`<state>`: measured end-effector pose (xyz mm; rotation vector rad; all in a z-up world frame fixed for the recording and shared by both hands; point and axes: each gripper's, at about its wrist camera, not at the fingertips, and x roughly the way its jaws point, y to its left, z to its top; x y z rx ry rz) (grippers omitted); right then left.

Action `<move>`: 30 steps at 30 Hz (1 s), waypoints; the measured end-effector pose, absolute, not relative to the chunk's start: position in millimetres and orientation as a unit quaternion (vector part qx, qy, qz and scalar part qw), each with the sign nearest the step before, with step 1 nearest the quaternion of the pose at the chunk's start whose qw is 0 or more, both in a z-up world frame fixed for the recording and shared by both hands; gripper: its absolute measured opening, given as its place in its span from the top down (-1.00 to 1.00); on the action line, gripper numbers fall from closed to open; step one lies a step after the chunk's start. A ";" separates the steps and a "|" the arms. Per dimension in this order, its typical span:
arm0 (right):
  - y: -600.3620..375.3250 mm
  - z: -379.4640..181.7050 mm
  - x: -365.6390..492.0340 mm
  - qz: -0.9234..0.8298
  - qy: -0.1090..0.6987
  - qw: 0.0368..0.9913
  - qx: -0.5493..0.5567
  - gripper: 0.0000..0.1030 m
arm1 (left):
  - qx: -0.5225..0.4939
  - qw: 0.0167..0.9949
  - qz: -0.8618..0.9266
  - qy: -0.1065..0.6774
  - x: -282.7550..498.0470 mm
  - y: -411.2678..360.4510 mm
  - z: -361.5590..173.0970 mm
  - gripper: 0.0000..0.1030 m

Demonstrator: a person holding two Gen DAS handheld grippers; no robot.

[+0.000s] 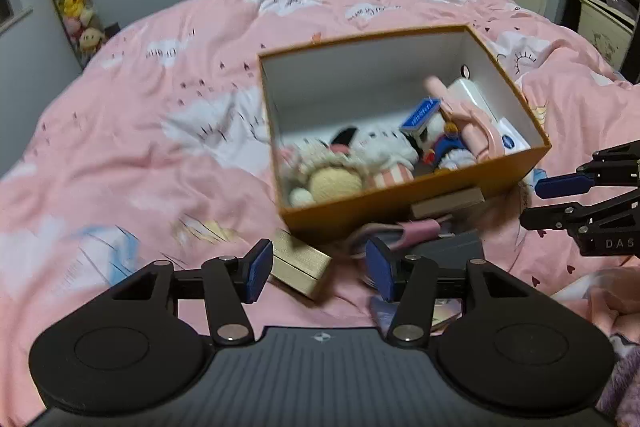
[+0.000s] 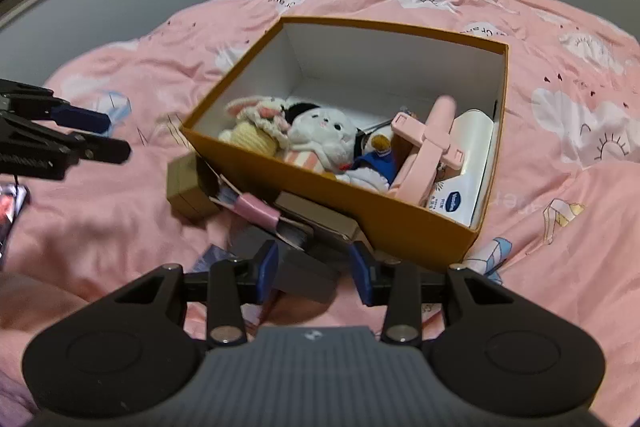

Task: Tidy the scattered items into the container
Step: 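Withdraw both tools from the box back over the pile, then grasp the pink card holder with the left tool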

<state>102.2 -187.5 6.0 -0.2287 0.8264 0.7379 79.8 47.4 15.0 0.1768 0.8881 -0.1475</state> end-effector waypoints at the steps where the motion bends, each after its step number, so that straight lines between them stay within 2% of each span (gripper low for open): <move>1: -186.1 2.5 102.1 0.350 0.391 0.843 -0.115 0.16 | 0.087 0.898 -0.069 0.426 78.7 43.9 10.3 -0.18; 11: -168.8 -21.4 97.9 0.382 0.394 0.818 -0.170 0.17 | 0.152 0.887 -0.103 0.423 75.3 10.2 -27.7 -0.18; 23: -146.4 -34.8 108.4 0.401 0.402 0.778 -0.269 0.16 | 0.389 0.819 -0.174 0.384 83.9 -16.7 -66.5 -0.18; 30: -137.0 -39.3 114.7 0.421 0.405 0.751 -0.308 0.15 | 0.493 0.764 -0.224 0.350 85.8 -28.6 -83.6 -0.18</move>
